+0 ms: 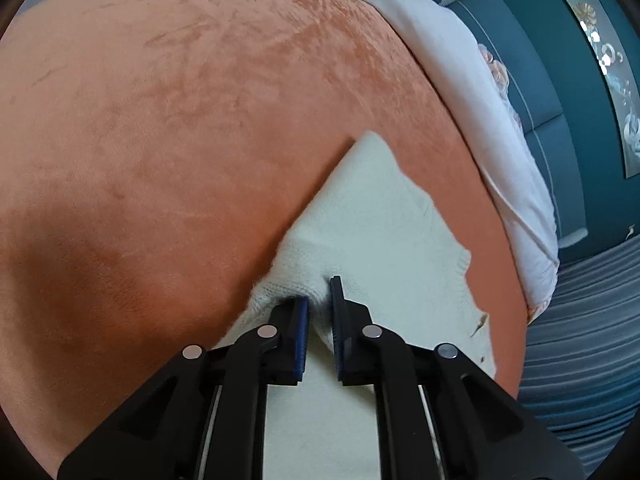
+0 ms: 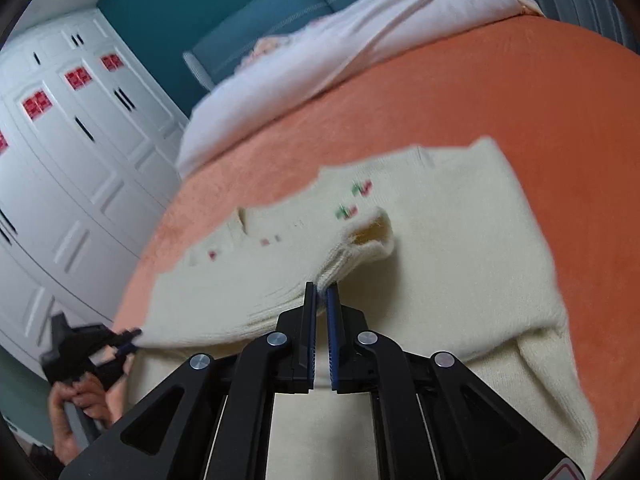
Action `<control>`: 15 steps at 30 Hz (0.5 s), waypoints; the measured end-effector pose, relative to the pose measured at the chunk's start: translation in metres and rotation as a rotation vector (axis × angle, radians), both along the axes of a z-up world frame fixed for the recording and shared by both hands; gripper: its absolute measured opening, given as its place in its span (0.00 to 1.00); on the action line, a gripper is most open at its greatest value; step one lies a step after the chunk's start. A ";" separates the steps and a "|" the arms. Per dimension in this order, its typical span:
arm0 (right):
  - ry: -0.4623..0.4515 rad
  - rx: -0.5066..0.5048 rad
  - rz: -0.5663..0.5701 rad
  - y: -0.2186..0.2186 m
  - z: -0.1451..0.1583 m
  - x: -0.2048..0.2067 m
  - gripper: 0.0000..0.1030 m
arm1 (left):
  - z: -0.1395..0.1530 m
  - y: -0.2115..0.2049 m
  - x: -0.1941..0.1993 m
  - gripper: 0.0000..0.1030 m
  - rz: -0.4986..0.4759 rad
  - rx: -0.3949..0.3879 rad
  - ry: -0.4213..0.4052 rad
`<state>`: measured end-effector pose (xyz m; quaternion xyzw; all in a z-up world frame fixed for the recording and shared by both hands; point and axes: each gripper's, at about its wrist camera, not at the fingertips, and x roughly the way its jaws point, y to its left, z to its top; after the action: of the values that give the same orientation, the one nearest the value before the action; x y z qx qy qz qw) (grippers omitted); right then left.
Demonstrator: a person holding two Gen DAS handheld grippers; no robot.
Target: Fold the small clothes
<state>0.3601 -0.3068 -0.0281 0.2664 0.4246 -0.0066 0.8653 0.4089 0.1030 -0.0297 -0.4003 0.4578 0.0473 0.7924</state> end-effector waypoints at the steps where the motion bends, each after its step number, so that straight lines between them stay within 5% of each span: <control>1: -0.006 0.016 -0.009 0.000 -0.010 -0.004 0.04 | -0.001 -0.002 -0.002 0.09 -0.012 0.019 -0.004; 5: -0.026 0.090 -0.053 -0.006 0.001 -0.018 0.04 | 0.009 -0.012 -0.005 0.11 -0.078 0.129 -0.011; 8: -0.036 0.050 -0.059 -0.007 0.020 -0.044 0.04 | 0.022 -0.016 -0.020 0.13 -0.116 0.167 -0.011; 10: -0.058 0.009 -0.065 -0.009 0.036 -0.073 0.09 | 0.031 -0.015 -0.039 0.22 -0.157 0.224 -0.006; 11: -0.062 -0.023 -0.072 -0.011 0.044 -0.095 0.13 | 0.037 -0.015 -0.052 0.34 -0.176 0.269 0.000; 15: -0.042 -0.108 -0.121 -0.020 0.059 -0.188 0.44 | 0.050 -0.007 -0.115 0.69 -0.215 0.390 0.021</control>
<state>0.1725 -0.3264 0.0311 0.2446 0.3885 -0.0760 0.8851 0.2936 0.0964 0.0203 -0.1878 0.4881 0.0546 0.8506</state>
